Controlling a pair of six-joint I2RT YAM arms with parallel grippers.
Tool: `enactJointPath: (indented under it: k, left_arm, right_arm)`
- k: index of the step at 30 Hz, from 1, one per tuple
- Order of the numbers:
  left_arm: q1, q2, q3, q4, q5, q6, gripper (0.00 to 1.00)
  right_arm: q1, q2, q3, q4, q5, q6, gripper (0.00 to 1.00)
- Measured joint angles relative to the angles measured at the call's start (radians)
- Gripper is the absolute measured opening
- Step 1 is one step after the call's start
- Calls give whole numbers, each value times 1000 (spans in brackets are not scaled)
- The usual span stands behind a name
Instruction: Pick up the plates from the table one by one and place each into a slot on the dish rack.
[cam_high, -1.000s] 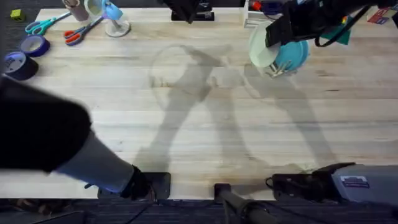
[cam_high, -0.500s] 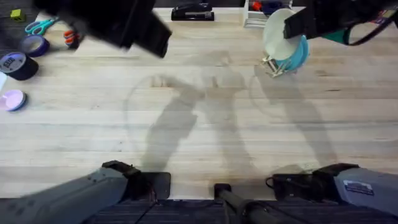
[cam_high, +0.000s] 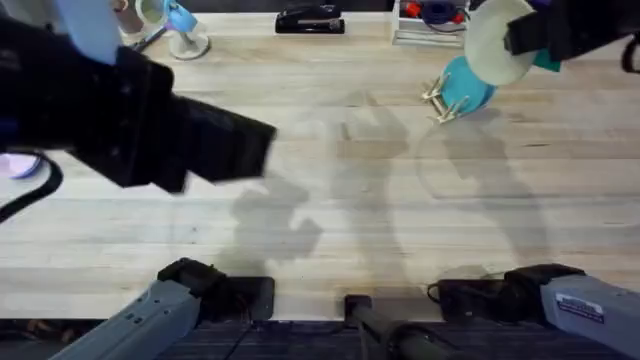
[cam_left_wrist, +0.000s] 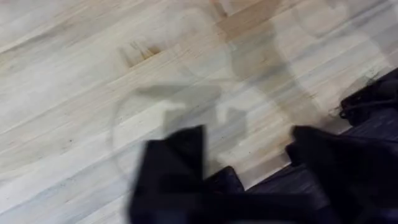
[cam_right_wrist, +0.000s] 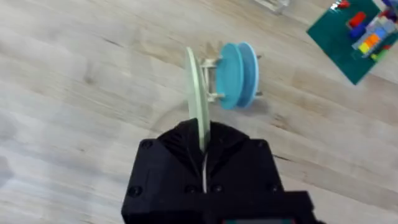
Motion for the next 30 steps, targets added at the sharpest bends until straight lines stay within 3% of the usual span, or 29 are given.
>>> enactJointPath:
  k: [1,3,30]
  left_arm:
    - [0,-3,0,0,1,-4,944]
    - [0,-8,0,0,0,-6,992]
    - [0,-7,-5,-2,0,-6,995]
  right_arm:
    - [-8,-3,0,-3,2,-8,30]
    - [-25,-5,0,-8,5,-23,30]
    - [-52,-5,0,30,70,-49,30]
